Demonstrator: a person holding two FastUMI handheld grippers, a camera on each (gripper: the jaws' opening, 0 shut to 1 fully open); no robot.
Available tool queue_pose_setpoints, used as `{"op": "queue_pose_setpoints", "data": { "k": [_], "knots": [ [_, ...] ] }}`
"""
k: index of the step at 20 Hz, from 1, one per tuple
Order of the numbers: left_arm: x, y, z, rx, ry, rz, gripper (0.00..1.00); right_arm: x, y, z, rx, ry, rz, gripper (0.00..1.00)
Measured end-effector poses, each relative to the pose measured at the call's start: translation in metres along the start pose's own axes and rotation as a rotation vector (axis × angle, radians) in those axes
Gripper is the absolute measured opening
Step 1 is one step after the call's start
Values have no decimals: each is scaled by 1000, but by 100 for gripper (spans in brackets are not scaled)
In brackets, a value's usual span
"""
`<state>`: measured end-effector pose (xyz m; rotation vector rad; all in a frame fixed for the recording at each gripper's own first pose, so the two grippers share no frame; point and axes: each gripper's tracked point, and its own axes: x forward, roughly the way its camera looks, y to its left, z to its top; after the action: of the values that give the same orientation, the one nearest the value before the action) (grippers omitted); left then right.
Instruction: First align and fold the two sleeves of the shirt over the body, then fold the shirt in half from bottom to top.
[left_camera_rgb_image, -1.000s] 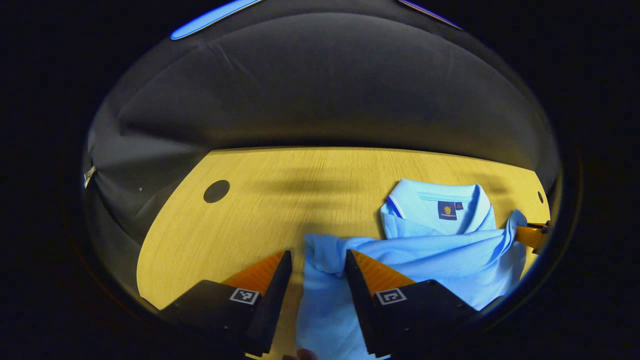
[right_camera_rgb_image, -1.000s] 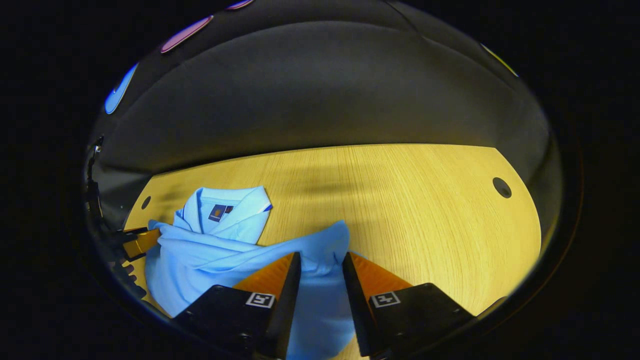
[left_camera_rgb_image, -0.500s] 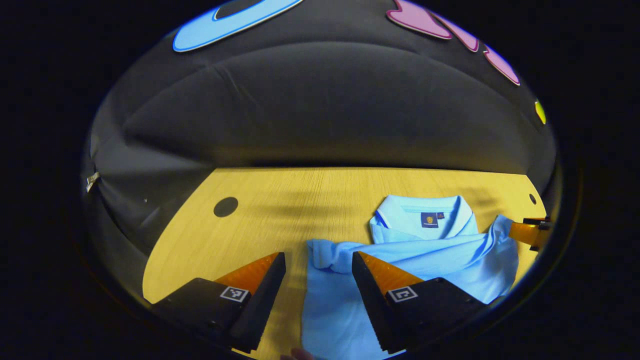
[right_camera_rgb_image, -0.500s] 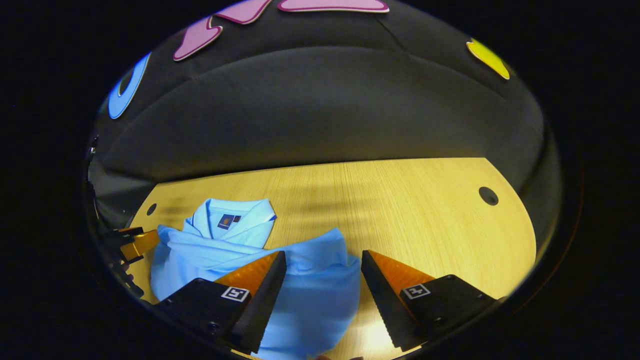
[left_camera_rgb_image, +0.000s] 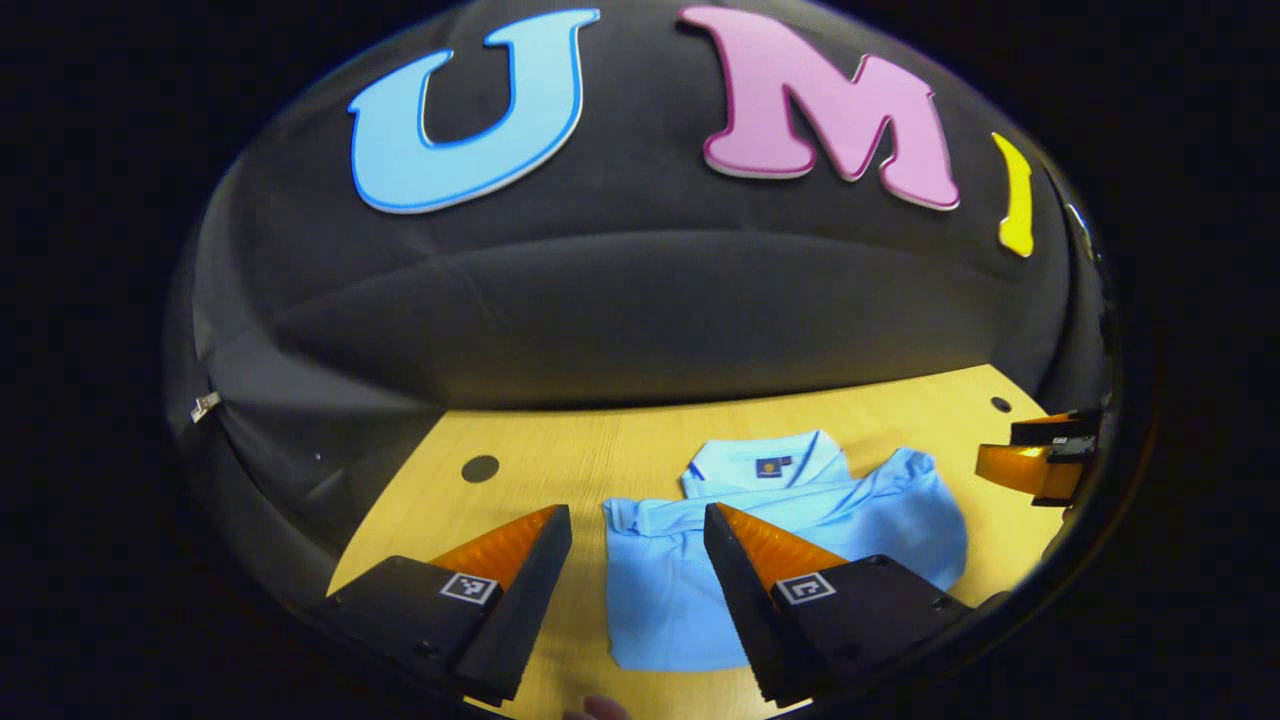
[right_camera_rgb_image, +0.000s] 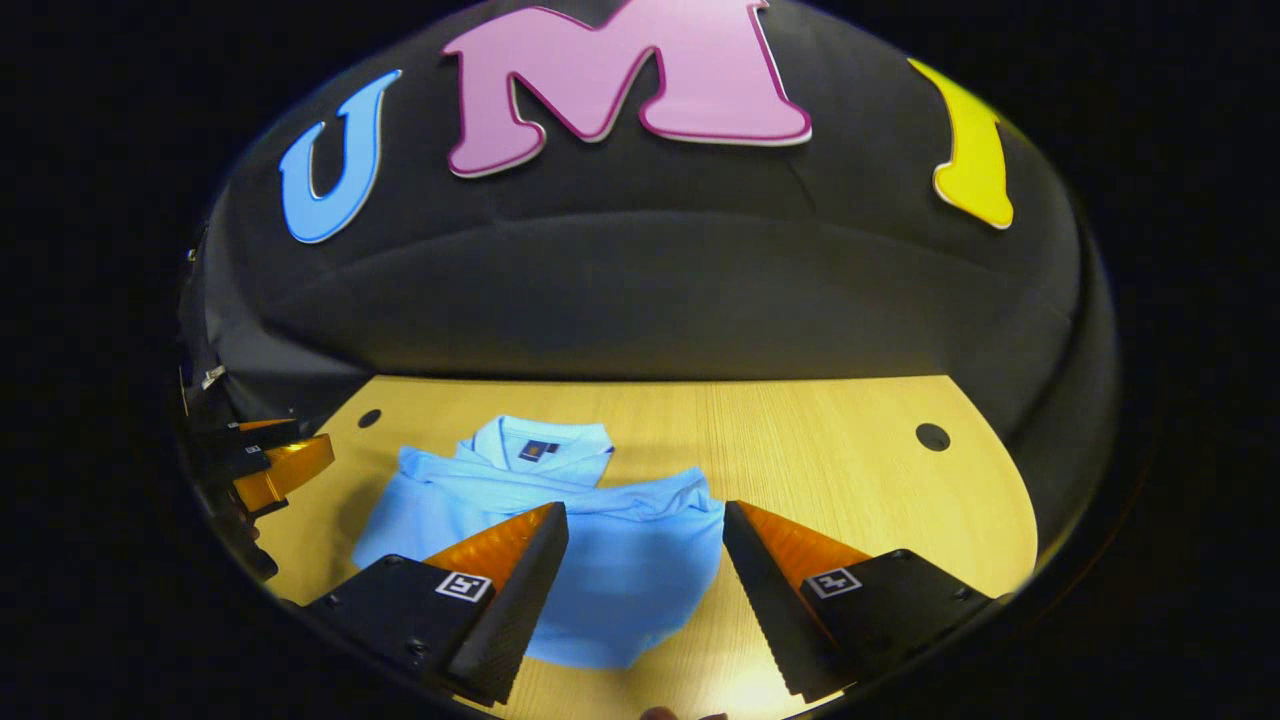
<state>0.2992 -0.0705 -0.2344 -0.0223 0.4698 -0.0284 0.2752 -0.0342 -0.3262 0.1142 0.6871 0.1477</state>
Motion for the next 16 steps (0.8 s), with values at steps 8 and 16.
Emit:
{"op": "queue_pose_setpoints", "data": {
  "k": [8,16],
  "knots": [
    [-145,-12,32,-74,-131,-46,86,-131,43,64,-37,-193,43,97],
    [-263,8,52,-59,-244,-37,86,-245,81,73,-110,-298,61,97]
  ]
}}
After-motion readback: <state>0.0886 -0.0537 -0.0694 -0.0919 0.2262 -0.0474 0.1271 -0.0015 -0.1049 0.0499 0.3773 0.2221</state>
